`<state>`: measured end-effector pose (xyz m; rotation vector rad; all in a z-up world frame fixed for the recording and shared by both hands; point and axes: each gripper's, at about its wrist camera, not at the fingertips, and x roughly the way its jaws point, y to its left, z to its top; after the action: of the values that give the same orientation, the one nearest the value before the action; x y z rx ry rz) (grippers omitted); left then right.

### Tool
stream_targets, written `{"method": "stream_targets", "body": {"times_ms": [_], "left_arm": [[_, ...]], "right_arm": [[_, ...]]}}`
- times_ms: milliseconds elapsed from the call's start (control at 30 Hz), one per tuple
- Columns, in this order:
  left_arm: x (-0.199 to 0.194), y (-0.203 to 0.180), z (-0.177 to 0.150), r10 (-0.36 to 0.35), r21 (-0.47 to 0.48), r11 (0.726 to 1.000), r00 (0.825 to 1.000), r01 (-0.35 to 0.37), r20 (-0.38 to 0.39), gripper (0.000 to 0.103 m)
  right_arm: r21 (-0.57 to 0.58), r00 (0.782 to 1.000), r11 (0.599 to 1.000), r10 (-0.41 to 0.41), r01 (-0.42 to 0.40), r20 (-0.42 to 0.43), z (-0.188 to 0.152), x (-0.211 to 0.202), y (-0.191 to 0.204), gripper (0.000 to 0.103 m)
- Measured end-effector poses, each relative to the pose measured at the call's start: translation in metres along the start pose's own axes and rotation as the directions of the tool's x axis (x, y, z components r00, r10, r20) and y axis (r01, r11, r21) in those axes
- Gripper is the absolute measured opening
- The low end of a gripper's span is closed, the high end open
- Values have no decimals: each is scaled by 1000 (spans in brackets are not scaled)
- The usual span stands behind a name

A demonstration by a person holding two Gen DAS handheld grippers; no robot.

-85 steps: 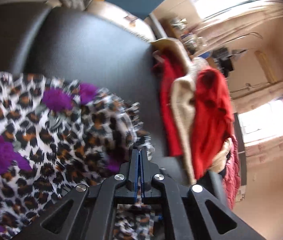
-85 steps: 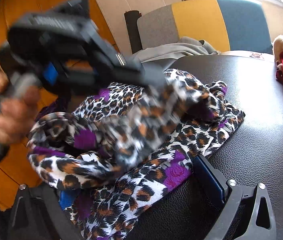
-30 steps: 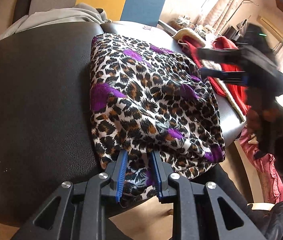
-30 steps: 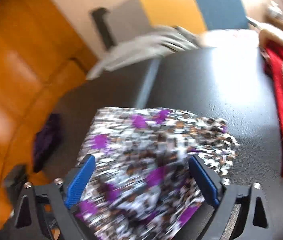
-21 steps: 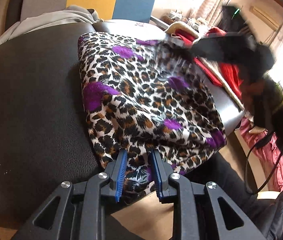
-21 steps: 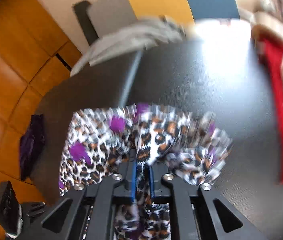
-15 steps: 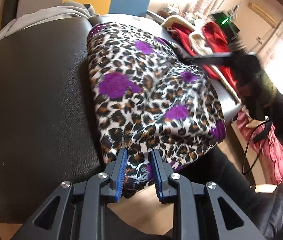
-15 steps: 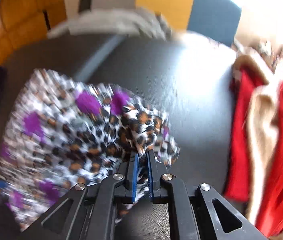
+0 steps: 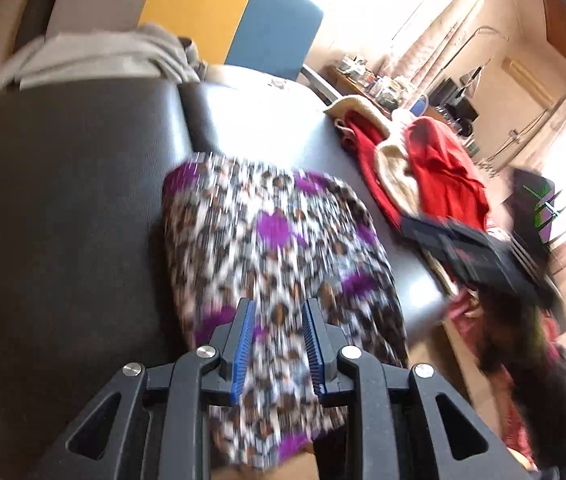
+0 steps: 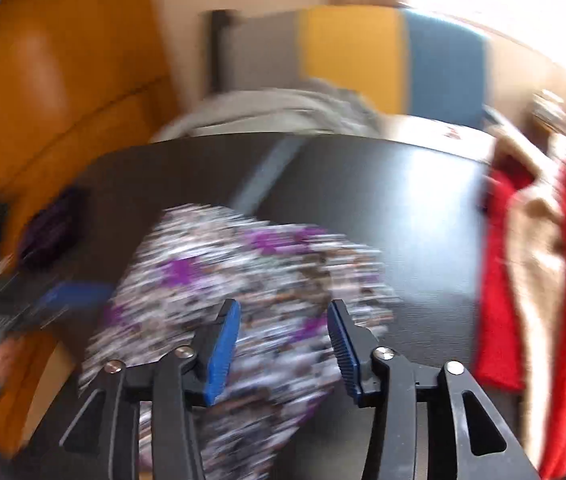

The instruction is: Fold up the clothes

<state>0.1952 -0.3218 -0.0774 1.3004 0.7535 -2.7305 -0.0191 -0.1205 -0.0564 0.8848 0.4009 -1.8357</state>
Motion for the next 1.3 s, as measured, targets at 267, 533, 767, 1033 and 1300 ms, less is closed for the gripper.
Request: {"method": "stream_targets", "body": {"times_ms": [267,533,767,1033,1300], "left_arm": [[68,-25,26,294,153,946,955,-284,-43,25],[100,-43,37,417,244,877,908,-415,47,29],[72,-51,45,421,126,901,907,-416,-23,33],[16,-73,52,329,28,944,944,-328,-26,32],[-13,-31,50,311,-39,950,949,-309,49,28]], "right_arm": [[-87,985,996,-6,-9,-170,-81,26,18,51],[-42,994,998,-45,41,-100,-74,36,-9,50],[35,997,999,-25,28,-73,-66,46,-11,53],[60,999,998,2,0,-44,-73,43,-9,65],[10,996,1000,-6,7,-91,-64,44,6,87]]}}
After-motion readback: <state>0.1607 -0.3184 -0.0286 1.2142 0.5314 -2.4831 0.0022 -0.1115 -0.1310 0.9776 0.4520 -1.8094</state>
